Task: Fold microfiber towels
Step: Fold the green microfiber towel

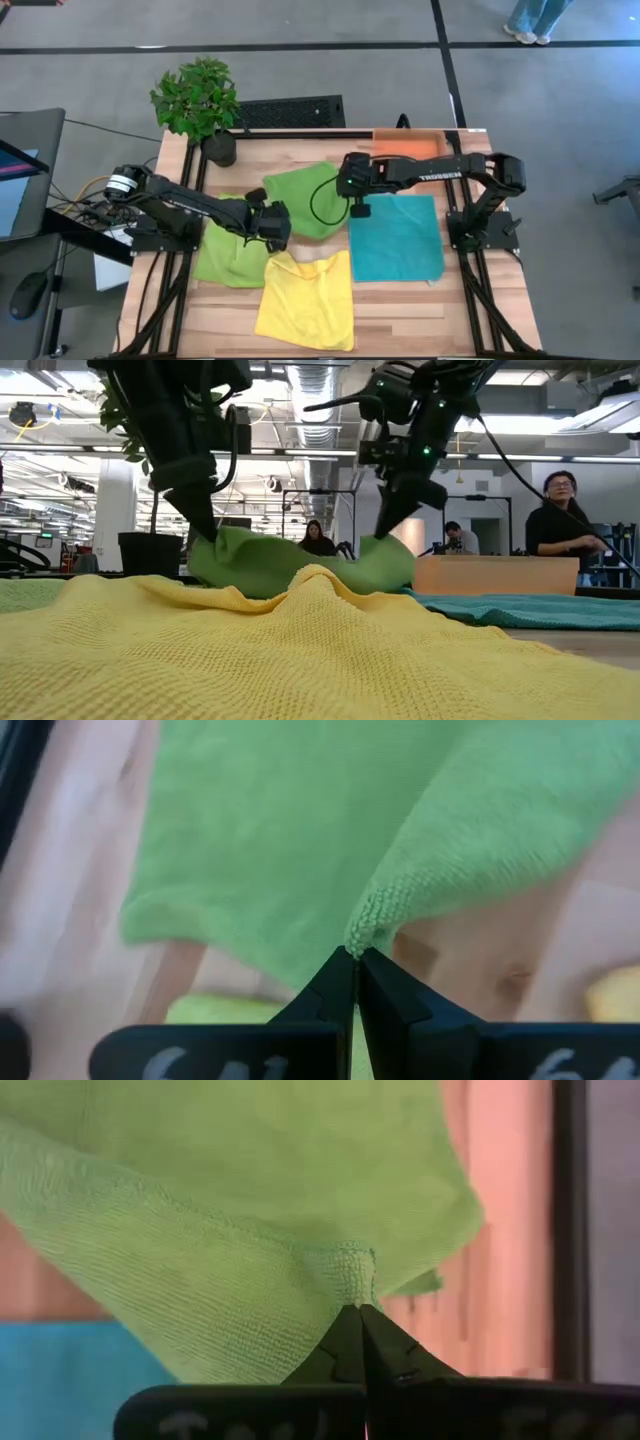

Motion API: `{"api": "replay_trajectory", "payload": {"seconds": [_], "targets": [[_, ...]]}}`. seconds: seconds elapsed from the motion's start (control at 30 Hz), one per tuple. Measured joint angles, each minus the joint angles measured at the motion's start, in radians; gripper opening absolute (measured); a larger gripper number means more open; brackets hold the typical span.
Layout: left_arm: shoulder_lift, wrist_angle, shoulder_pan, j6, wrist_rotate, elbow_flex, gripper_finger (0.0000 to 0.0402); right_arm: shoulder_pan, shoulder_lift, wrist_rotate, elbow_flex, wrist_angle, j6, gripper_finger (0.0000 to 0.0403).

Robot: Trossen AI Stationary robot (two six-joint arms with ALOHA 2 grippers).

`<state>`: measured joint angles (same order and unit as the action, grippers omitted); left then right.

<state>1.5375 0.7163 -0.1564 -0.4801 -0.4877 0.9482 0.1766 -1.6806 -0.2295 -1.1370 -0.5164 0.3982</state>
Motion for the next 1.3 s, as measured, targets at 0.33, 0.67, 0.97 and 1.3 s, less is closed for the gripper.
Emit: {"api": "replay_trajectory", "payload": {"seconds": [0.33,0.67,0.97,1.3], "targets": [[0.000,0.082,0.101,-0.231,0.000,0.001,0.0000,0.077,-0.027,-0.012,0.000,0.131,0.003,0.0005],[0.000,0.085,0.186,-0.350,0.004,0.000,0.0000,0.124,-0.027,-0.012,0.000,0.205,0.054,0.0005],[0.000,0.056,0.198,-0.275,0.132,0.000,0.0000,0.133,-0.027,-0.012,0.000,0.189,0.107,0.0003],[0.000,0.026,0.108,-0.218,0.285,0.000,0.0000,0.066,-0.027,-0.008,0.000,-0.020,0.107,0.0003]]}}
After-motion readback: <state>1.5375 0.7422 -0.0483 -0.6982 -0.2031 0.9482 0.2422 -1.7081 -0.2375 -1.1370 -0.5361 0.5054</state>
